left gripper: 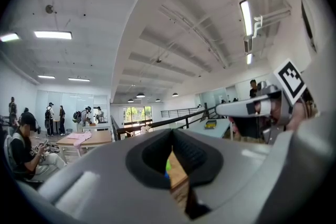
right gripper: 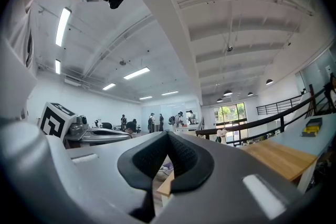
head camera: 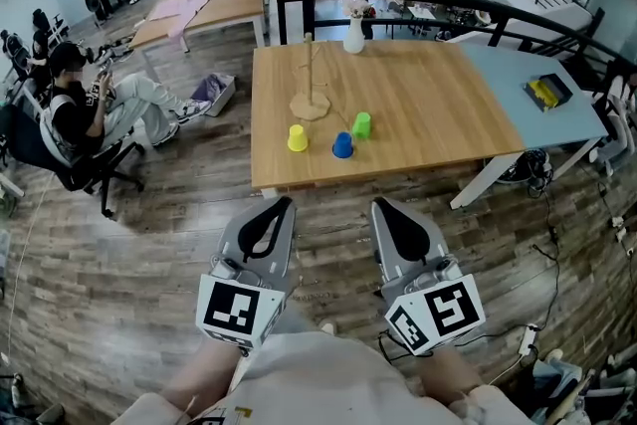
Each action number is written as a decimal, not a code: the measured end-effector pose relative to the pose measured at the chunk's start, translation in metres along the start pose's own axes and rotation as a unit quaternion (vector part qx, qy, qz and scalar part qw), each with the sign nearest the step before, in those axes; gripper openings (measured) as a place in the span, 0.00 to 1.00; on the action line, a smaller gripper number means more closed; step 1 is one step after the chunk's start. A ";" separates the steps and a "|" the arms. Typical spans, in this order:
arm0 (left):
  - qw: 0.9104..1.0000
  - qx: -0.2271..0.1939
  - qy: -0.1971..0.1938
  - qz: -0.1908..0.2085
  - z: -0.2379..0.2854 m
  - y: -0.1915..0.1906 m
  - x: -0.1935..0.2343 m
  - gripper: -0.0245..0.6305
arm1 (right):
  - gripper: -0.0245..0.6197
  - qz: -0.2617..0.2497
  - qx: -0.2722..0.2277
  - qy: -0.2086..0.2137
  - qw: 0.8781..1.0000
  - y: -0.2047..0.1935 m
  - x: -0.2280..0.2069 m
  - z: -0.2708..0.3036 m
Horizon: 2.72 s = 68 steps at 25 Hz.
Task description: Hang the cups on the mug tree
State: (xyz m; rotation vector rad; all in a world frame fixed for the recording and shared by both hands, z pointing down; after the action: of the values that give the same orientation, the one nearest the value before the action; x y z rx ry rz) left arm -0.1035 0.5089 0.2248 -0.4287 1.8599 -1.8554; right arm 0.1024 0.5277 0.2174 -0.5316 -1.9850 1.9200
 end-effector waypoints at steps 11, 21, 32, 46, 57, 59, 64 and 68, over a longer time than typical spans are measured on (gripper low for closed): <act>1.000 -0.004 0.001 -0.009 0.015 -0.003 0.005 0.04 | 0.04 -0.002 0.003 0.001 1.000 -0.004 -0.012 0.011; 1.000 0.004 -0.002 -0.011 0.053 -0.019 0.028 0.04 | 0.04 -0.005 0.012 0.005 1.000 -0.019 -0.032 0.054; 1.000 0.018 -0.015 -0.015 0.126 -0.038 0.085 0.04 | 0.04 -0.008 0.024 0.002 1.000 -0.029 -0.058 0.139; 0.998 -0.009 -0.043 -0.046 0.239 -0.036 0.201 0.04 | 0.04 0.002 0.053 -0.001 0.999 -0.018 -0.096 0.298; 0.996 0.013 -0.075 -0.046 0.322 -0.048 0.298 0.04 | 0.04 0.009 0.065 -0.027 0.997 -0.024 -0.117 0.420; 0.995 0.017 -0.084 -0.050 0.333 -0.050 0.311 0.04 | 0.04 0.009 0.067 -0.036 0.997 -0.025 -0.121 0.436; 0.995 0.013 -0.082 -0.052 0.353 -0.057 0.339 0.04 | 0.04 0.013 0.069 -0.053 0.996 -0.032 -0.128 0.465; 0.994 0.023 -0.088 -0.053 0.363 -0.063 0.353 0.04 | 0.04 0.017 0.079 -0.060 0.995 -0.039 -0.133 0.480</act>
State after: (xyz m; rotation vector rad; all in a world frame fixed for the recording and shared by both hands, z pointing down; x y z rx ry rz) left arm -0.2122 0.0113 0.2596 -0.6630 1.7040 -1.8600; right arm -0.0130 0.0423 0.2408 -0.4199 -1.8834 2.1539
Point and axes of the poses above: the fingertips, and each gripper's own axes: z forward along the fingers, x to its left, y out of its top, the point moved 9 cm from there along -z, backward along the fingers, and after that the axes turned 2 degrees about -z, right-handed, at the moved point
